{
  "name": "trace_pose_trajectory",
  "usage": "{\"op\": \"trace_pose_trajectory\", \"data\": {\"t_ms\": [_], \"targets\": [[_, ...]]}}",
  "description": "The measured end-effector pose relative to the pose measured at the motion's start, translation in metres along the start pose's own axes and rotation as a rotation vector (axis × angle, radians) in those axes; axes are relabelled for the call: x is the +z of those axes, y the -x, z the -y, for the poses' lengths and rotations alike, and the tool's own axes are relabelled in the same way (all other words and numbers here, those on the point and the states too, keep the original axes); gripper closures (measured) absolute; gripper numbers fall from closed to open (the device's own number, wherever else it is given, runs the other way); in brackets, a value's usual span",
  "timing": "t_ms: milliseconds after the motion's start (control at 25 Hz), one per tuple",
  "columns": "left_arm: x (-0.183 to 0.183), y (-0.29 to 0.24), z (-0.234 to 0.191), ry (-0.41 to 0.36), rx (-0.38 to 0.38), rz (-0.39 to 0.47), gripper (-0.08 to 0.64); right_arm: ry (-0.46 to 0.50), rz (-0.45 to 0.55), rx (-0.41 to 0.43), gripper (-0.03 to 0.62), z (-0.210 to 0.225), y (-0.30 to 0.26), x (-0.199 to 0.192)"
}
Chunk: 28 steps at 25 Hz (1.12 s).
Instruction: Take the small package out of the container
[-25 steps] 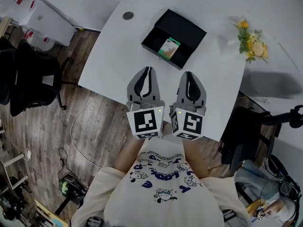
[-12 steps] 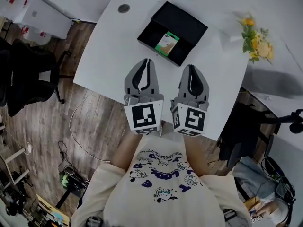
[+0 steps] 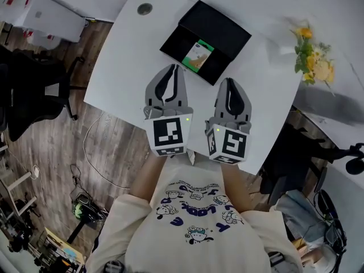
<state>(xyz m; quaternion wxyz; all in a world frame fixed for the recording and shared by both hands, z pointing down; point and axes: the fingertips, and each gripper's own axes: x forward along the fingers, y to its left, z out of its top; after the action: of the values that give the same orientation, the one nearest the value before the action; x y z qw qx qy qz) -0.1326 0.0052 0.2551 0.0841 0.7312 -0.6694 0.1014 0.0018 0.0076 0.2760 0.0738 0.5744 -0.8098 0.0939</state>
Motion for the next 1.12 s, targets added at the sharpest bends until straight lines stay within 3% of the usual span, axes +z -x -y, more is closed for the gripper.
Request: {"op": "trace_pose_trajectory", "data": {"t_ms": [160, 880, 1120], "targets": [[-0.006, -0.021, -0.003, 0.037, -0.026, -0.041, 0.531, -0.010, -0.020, -0.001, 0.555, 0.008, -0.012, -0.008], [-0.038, -0.092, 0.004, 0.014, -0.128, -0.194, 0.528, -0.068, -0.112, -0.027, 0.555, 0.029, -0.054, -0.046], [-0.051, -0.111, 0.010, 0.008, -0.174, -0.259, 0.420, -0.082, -0.137, -0.041, 0.555, 0.035, -0.059, -0.057]]}}
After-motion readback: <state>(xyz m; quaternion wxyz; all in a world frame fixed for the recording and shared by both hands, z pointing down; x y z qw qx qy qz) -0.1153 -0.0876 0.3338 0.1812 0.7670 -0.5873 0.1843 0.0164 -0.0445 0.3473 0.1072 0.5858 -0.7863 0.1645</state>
